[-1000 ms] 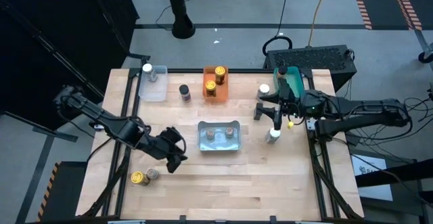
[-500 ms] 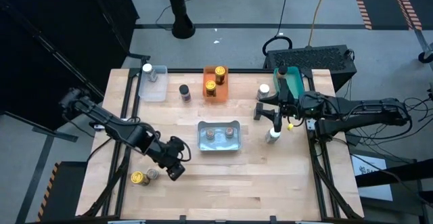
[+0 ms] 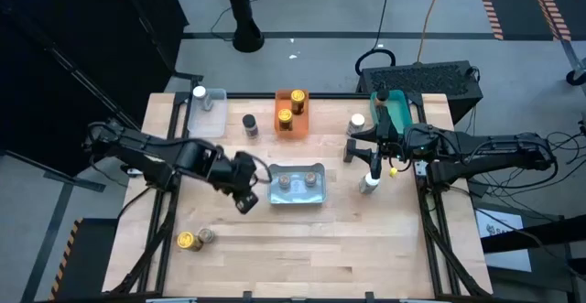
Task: Sort spices by type
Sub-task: Put the bottom white seasoning bottle into the transparent bin
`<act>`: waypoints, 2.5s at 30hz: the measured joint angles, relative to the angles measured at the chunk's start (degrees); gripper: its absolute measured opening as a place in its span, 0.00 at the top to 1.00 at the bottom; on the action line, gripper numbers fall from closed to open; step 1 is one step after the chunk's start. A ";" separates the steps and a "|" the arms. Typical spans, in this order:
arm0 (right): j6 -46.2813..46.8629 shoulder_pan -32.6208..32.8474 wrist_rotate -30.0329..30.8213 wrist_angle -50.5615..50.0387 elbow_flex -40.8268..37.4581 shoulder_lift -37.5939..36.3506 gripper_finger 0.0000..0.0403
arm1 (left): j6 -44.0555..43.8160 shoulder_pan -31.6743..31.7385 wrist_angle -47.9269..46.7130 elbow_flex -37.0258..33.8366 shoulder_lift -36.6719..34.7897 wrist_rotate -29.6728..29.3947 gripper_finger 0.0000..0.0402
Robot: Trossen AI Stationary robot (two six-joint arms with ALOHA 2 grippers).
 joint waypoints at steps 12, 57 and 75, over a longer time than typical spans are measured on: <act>-0.25 -0.02 3.27 -2.70 0.00 0.00 0.47 | 17.29 12.44 0.61 1.32 0.00 -1.70 0.84; 29.31 -0.12 4.27 -46.83 9.86 6.83 0.47 | 28.25 8.83 12.77 1.34 0.00 -5.13 0.84; 31.87 1.27 -12.89 -58.68 19.41 23.64 0.47 | 37.80 7.15 15.03 1.34 0.00 -10.46 0.84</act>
